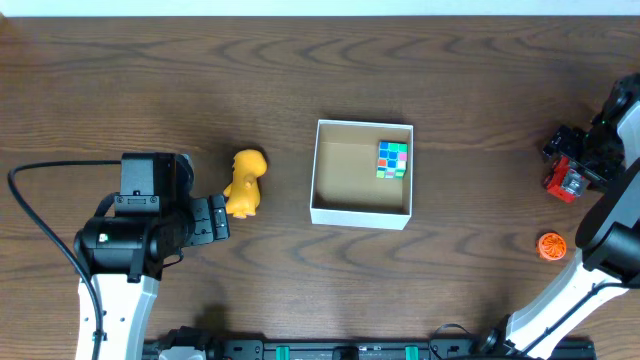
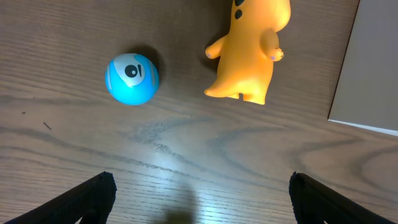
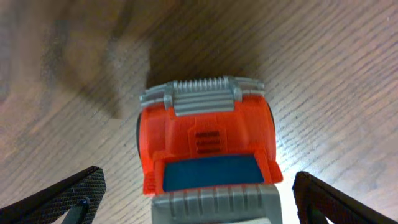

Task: Pack container
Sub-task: 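Lower the right gripper and grasp the red fire truck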

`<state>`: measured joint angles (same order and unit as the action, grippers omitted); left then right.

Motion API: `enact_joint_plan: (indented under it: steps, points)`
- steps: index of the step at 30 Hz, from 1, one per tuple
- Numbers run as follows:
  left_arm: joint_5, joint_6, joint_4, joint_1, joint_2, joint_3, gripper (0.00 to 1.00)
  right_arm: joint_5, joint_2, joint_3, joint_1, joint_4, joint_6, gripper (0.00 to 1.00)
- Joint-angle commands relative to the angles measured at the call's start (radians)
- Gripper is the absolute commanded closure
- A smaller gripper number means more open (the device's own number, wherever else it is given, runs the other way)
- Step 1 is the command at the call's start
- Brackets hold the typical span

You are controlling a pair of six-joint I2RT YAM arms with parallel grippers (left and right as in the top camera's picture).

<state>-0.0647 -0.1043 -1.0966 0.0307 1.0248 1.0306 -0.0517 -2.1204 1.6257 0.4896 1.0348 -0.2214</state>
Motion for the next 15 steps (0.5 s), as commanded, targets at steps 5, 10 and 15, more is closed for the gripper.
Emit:
enact_joint_plan:
  steps: [5,10,15]
  points:
    - [0.001,0.005,-0.002,-0.002,0.000,0.019,0.09,0.005,-0.008,-0.024,0.002,-0.032,0.022,0.01]
    - [0.000,0.005,-0.002,-0.002,0.000,0.019,0.09,0.022,-0.008,-0.072,0.002,-0.083,0.040,0.01]
    - [0.000,0.005,-0.002,-0.002,0.000,0.019,0.09,0.031,-0.008,-0.106,0.002,-0.122,0.045,0.01]
